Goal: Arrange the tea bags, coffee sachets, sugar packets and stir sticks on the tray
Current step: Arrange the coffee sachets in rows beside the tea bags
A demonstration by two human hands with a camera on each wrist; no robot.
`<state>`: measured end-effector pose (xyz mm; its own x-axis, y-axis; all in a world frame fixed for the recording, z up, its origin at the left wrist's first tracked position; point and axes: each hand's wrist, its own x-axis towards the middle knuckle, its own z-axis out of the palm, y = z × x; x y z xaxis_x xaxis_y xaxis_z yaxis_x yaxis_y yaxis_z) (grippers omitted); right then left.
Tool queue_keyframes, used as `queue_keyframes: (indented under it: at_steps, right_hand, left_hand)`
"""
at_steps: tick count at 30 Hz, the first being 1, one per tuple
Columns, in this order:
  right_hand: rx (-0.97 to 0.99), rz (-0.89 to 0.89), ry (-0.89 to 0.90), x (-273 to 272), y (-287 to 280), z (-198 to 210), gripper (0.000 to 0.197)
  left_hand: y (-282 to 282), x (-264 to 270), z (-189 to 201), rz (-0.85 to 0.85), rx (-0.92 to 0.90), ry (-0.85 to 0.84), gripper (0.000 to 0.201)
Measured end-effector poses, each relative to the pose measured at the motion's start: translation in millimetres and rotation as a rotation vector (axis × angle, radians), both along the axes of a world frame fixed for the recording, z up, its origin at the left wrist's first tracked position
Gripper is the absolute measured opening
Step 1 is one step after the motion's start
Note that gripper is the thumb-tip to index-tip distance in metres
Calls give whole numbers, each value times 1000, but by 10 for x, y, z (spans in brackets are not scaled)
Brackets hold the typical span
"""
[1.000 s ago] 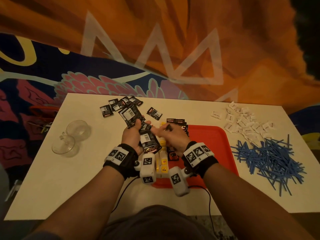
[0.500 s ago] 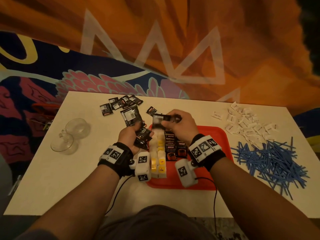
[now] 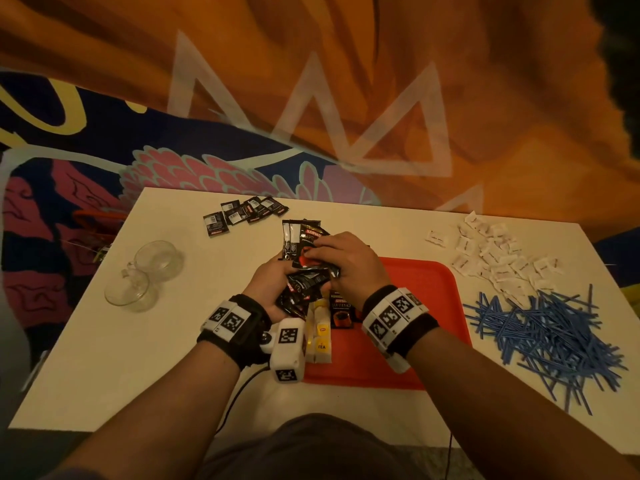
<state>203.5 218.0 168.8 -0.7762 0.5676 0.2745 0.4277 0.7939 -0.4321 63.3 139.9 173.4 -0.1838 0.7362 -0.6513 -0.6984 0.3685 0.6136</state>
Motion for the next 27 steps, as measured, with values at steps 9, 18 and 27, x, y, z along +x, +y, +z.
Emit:
queue_keyframes:
  at_steps: [9,18,27]
  right_hand:
    - [101,2,65,32,59,-51,45]
    - [-410,-165,229,95,103,-34,27]
    - [-1325,-396,629,-45,185,-6,31]
  left_hand:
    - [-29,44,68,5,108,-199,33]
    - [72,114,58,-4,90,-55,32]
    - [49,260,68,-58,101,-27,44]
